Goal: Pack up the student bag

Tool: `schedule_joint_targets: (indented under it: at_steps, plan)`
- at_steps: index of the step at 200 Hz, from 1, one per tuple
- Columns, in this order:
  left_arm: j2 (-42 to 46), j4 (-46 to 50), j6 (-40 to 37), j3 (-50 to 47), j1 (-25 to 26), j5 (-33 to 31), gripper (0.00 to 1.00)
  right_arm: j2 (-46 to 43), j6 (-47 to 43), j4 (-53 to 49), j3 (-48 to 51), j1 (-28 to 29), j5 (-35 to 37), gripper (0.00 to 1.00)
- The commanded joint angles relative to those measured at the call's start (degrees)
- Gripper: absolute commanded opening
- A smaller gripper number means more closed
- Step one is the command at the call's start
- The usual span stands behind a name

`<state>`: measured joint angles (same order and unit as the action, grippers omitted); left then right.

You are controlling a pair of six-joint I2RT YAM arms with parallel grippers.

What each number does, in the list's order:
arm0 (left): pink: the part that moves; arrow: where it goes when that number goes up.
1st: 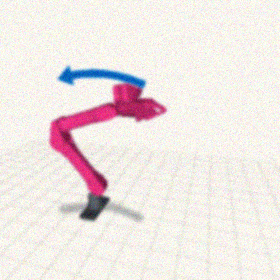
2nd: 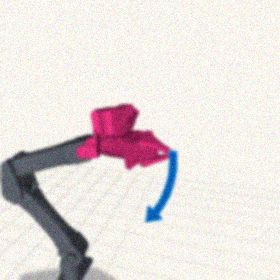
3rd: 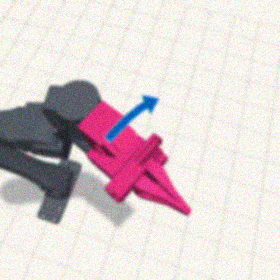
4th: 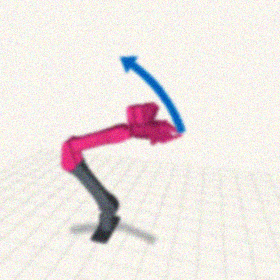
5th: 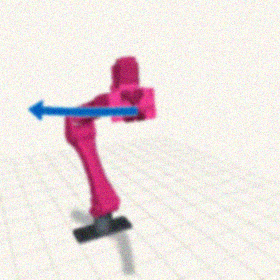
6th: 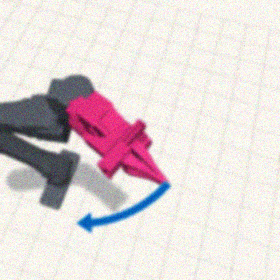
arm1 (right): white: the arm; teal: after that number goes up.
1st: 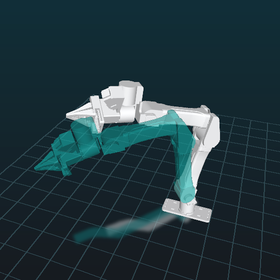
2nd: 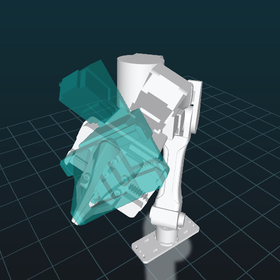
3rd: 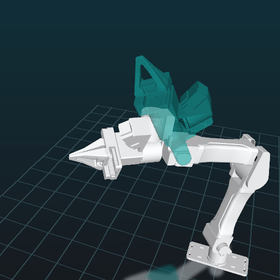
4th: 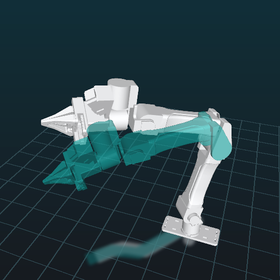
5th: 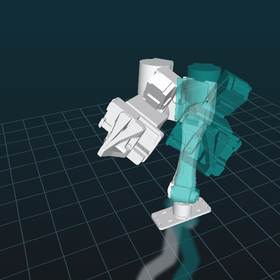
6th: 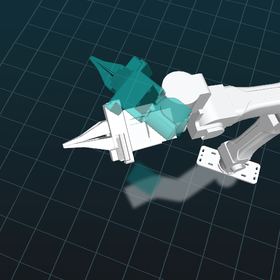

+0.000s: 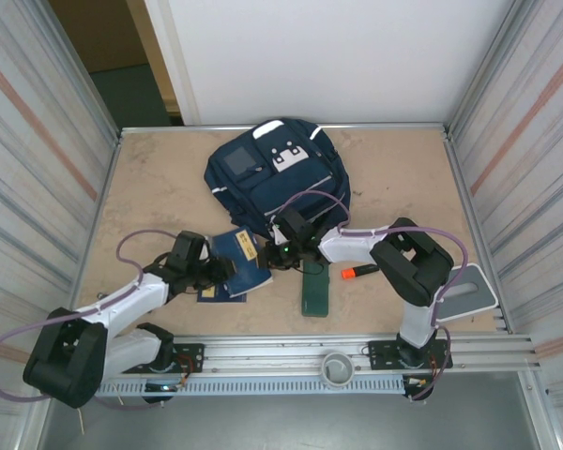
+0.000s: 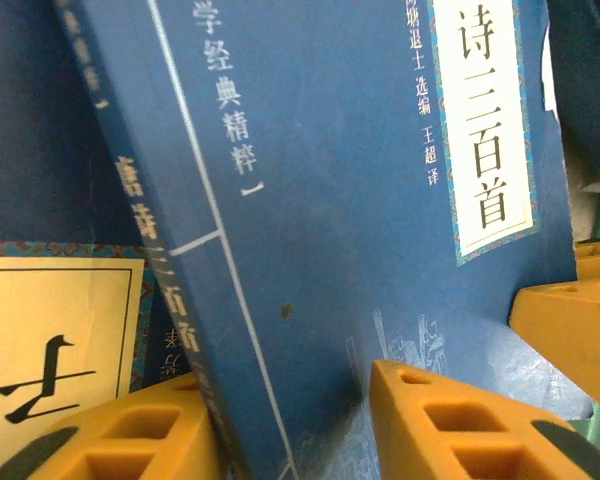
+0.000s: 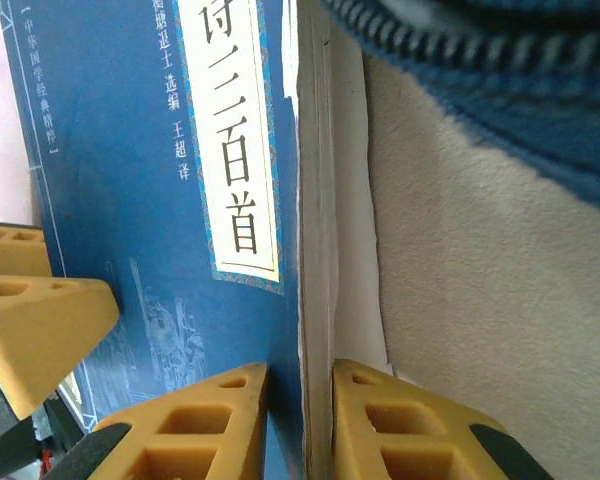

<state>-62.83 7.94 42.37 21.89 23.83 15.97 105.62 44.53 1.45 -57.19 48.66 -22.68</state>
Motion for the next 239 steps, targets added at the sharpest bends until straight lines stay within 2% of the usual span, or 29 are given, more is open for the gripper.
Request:
schedule_joint_targets:
  at_steps: [1, 33, 58, 65, 83, 106, 136, 169, 199, 218, 239]
  plan:
    - [3.7, -5.9, 1.2, -0.7, -0.6, 4.6, 0.34, -2.2, 1.0, -0.3, -0.5, 0.4, -0.1, 0.2]
    - [6.2, -8.6, 2.0, -1.2, -1.3, 7.2, 0.18, -1.1, 1.3, -0.6, -0.9, 0.6, 0.0, 0.22]
    - [8.5, -7.5, 1.7, -1.1, -4.3, 10.0, 0.04, -3.1, -1.2, -4.2, -1.4, -0.3, 0.9, 0.3]
    - [9.9, -7.5, 1.6, -1.3, -5.0, 11.2, 0.0, -4.4, -1.9, -5.4, -1.4, -1.0, 0.9, 0.36]
    - [14.8, -10.2, 1.6, -2.4, -6.0, 14.1, 0.0, -8.0, -2.9, -7.0, -0.8, -3.4, -3.0, 0.57]
    - [20.5, -18.0, 5.2, -3.9, -6.9, 18.1, 0.0, -13.2, -1.9, -6.8, 0.5, -6.9, -8.8, 0.73]
    - [21.5, -27.2, 9.4, 0.0, -7.5, 22.4, 0.0, -19.8, -0.2, -4.5, 1.2, -10.5, -12.9, 1.0]
    - [14.7, -37.5, 13.9, 6.3, -7.5, 28.4, 0.0, -24.3, 5.8, 6.7, 2.5, -14.6, -19.7, 0.99]
    - [8.5, -48.8, 20.4, 8.5, -7.5, 30.6, 0.0, -25.3, 5.8, 9.7, 1.6, -15.8, -21.5, 0.99]
    - [6.4, -50.3, 21.3, 9.9, -7.4, 31.2, 0.0, -26.0, 7.0, 13.3, 3.4, -17.2, -21.9, 0.99]
    - [4.8, -49.9, 21.2, 10.5, -7.4, 30.9, 0.0, -26.3, 11.9, 22.7, 5.7, -18.5, -24.4, 1.0]
